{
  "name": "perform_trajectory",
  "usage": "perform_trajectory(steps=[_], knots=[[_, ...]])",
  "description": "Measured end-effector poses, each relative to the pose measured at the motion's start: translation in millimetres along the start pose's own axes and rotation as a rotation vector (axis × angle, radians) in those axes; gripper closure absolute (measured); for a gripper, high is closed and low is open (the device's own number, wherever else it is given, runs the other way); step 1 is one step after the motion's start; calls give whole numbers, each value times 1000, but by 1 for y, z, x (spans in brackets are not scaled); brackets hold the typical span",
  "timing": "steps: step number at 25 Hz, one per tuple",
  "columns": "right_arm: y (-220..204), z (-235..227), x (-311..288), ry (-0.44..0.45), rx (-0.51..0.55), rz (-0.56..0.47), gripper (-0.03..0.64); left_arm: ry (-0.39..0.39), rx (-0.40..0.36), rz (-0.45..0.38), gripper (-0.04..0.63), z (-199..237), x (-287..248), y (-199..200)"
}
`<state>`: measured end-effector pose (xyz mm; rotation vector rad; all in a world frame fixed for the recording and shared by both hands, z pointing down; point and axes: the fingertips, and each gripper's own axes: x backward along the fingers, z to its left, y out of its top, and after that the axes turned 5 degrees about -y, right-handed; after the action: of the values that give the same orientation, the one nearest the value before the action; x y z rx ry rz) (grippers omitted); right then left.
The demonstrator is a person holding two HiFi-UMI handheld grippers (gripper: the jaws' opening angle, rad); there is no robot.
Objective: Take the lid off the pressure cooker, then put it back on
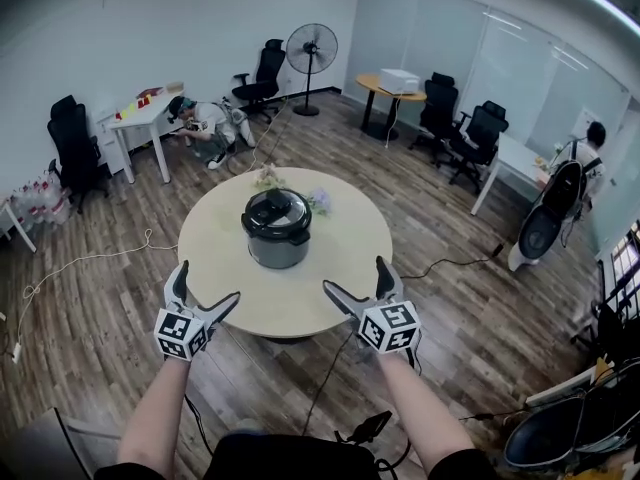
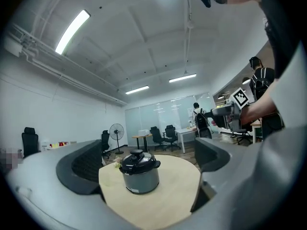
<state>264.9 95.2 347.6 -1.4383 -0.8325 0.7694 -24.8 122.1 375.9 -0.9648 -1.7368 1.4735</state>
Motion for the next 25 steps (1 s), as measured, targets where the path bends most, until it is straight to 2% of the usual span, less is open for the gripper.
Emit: perform_trajectory(steps=[7,13,25], knots=[[8,-5,-55,33,12,-7,20,8,9,38,8,28,-30,-28],[-5,-12,-131,10,33,31,20,-24,48,61,8,83,-77,-73],[-17,-32,-313,-53,74,135,21,-230,96,151,8,171,-194,-163]])
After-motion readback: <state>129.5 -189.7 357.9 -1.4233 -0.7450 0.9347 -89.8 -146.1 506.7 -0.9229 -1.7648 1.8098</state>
